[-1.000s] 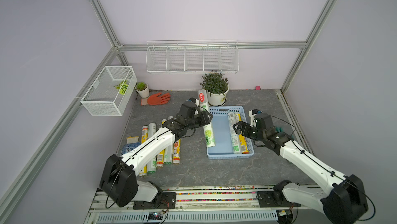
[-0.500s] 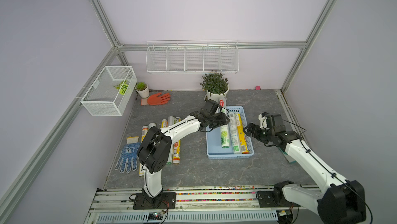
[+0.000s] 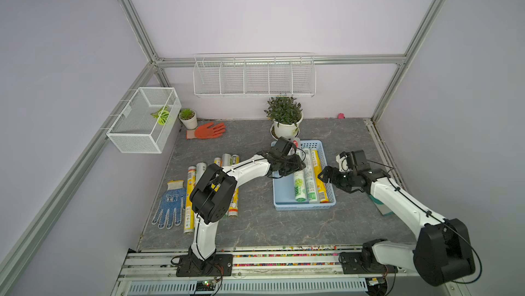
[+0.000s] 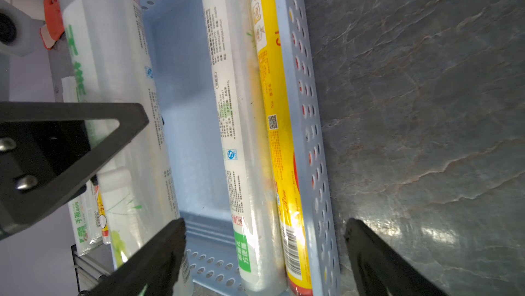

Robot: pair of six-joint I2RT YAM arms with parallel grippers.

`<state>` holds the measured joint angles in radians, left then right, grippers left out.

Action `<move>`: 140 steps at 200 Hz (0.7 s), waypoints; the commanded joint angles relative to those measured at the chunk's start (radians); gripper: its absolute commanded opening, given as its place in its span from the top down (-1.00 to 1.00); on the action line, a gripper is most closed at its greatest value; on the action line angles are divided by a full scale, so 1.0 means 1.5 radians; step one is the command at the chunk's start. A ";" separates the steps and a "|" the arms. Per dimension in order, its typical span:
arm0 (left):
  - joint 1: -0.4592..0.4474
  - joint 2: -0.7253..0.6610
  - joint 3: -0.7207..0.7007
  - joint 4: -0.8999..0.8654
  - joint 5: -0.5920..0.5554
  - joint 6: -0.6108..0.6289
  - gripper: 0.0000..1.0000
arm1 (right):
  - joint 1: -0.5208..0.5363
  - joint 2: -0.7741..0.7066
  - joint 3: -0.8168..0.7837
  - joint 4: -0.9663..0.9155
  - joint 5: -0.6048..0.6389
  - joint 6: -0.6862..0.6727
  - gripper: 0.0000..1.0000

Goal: Put the plastic wrap into the basket
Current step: Place the plastic wrap in the basket.

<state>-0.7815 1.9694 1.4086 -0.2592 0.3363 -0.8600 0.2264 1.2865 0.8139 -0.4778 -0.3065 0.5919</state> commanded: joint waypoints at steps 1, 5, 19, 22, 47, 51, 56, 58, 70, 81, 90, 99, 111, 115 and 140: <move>-0.004 0.008 0.000 0.039 0.015 0.000 0.62 | -0.002 0.016 0.008 0.021 -0.027 -0.008 -0.86; -0.004 0.012 0.003 0.035 0.014 0.000 0.61 | -0.002 0.018 0.008 0.021 -0.029 -0.008 -0.86; -0.004 0.020 0.003 0.035 0.014 0.000 0.59 | -0.002 0.019 0.007 0.024 -0.032 -0.007 -0.86; -0.004 0.022 0.003 0.035 0.014 -0.001 0.58 | -0.002 0.019 0.007 0.025 -0.032 -0.007 -0.86; -0.005 0.044 0.013 0.039 0.013 -0.004 0.53 | -0.001 0.016 0.006 0.023 -0.026 -0.012 -0.86; -0.004 0.048 0.016 0.038 0.014 -0.005 0.52 | -0.002 0.016 0.007 0.021 -0.023 -0.012 -0.87; -0.004 0.052 0.019 0.039 0.018 -0.006 0.51 | -0.002 0.017 0.008 0.017 -0.019 -0.014 -0.86; -0.004 0.054 0.019 0.040 0.020 -0.007 0.50 | -0.002 0.017 0.009 0.015 -0.017 -0.014 -0.87; -0.004 0.060 0.020 0.047 0.024 -0.009 0.48 | -0.002 0.015 0.011 0.010 -0.010 -0.018 -0.86; -0.004 0.064 0.018 0.051 0.021 -0.012 0.45 | -0.002 0.012 0.012 0.004 -0.001 -0.020 -0.87; -0.004 0.066 0.013 0.056 0.021 -0.016 0.42 | -0.002 0.011 0.011 0.004 0.001 -0.024 -0.88; -0.004 0.069 0.012 0.061 0.024 -0.018 0.37 | -0.002 0.013 0.012 0.003 -0.003 -0.026 -0.88; -0.004 0.075 0.012 0.064 0.031 -0.019 0.32 | -0.002 0.017 0.012 0.004 -0.012 -0.026 -0.88; -0.004 0.077 0.013 0.064 0.033 -0.019 0.30 | -0.002 0.018 0.012 0.005 -0.014 -0.025 -0.88; -0.004 0.075 0.006 0.072 0.038 -0.023 0.12 | -0.002 0.022 0.010 0.009 -0.017 -0.023 -0.88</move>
<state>-0.7841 2.0857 1.4075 -0.2264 0.3603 -0.8837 0.2264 1.3117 0.8146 -0.4595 -0.3271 0.5743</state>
